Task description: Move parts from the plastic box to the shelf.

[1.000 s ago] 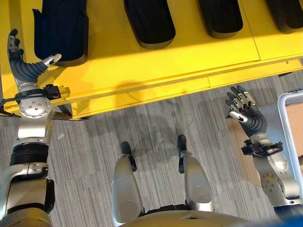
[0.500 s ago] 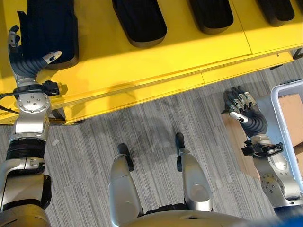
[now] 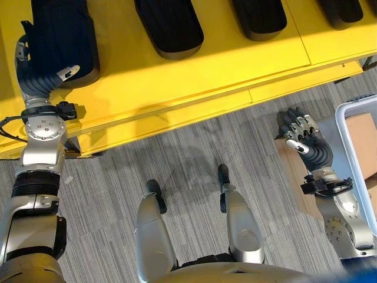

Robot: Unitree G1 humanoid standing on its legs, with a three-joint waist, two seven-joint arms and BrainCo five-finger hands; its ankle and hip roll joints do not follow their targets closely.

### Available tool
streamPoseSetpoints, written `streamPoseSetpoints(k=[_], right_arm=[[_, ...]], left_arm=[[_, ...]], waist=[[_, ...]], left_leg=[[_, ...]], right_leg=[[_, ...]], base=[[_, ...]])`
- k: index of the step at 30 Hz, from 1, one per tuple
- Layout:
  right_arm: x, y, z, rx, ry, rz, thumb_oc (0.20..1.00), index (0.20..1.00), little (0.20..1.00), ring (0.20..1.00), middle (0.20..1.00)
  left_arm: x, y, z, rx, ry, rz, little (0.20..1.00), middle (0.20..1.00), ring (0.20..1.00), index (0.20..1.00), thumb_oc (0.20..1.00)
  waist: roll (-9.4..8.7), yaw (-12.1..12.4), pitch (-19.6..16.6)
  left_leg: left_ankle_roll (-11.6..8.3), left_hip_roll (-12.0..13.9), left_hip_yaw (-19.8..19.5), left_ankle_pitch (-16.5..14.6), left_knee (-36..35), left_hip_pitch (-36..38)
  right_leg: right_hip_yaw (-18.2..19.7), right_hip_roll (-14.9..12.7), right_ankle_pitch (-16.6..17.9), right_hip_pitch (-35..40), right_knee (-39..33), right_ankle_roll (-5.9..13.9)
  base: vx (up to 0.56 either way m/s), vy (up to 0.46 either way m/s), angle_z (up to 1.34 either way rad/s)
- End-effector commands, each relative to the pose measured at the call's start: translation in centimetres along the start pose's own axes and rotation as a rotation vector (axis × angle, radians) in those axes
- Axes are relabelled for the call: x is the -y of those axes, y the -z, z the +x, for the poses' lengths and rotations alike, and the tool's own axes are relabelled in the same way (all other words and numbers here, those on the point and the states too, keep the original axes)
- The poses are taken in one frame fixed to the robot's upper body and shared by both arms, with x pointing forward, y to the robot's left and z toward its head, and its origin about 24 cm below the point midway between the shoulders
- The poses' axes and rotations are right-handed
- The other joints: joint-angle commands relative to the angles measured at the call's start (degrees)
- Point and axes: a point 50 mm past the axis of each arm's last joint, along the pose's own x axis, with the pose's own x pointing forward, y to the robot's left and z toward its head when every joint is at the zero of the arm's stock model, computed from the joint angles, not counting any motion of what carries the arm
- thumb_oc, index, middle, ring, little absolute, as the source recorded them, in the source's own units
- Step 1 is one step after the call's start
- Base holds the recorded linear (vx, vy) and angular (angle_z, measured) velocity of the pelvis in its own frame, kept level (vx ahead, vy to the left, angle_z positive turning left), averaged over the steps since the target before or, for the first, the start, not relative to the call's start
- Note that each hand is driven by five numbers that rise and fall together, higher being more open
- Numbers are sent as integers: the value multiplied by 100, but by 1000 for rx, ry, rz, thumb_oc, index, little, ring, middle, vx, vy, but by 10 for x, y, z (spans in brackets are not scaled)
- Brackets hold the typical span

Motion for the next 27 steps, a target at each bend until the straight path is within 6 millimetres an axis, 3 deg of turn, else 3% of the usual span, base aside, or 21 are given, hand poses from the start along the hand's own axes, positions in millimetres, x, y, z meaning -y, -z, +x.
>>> streamPoseSetpoints(k=[1, 27], right_arm=[[1, -28, -6, 126, -17, -12, 1000, 1000, 1000, 1000, 1000], [2, -27, -10, 108, -24, -24, 1000, 1000, 1000, 1000, 1000]], left_arm=[[-3, -11, 9, 44, -20, -48, 1000, 1000, 1000, 1000, 1000], [10, -3, 2, 16, 47, -52, 1000, 1000, 1000, 1000, 1000]], waist=[[-51, 73, -268], [54, 90, -396]], left_leg=[[83, -50, -43, -263, 101, 218], [48, -95, -50, -192, -11, 429]], right_leg=[[-186, -351, -452, 143, 304, 24], [-234, -419, -462, 311, 345, 20]], base=[[0, 0, 0], [0, 0, 0]])
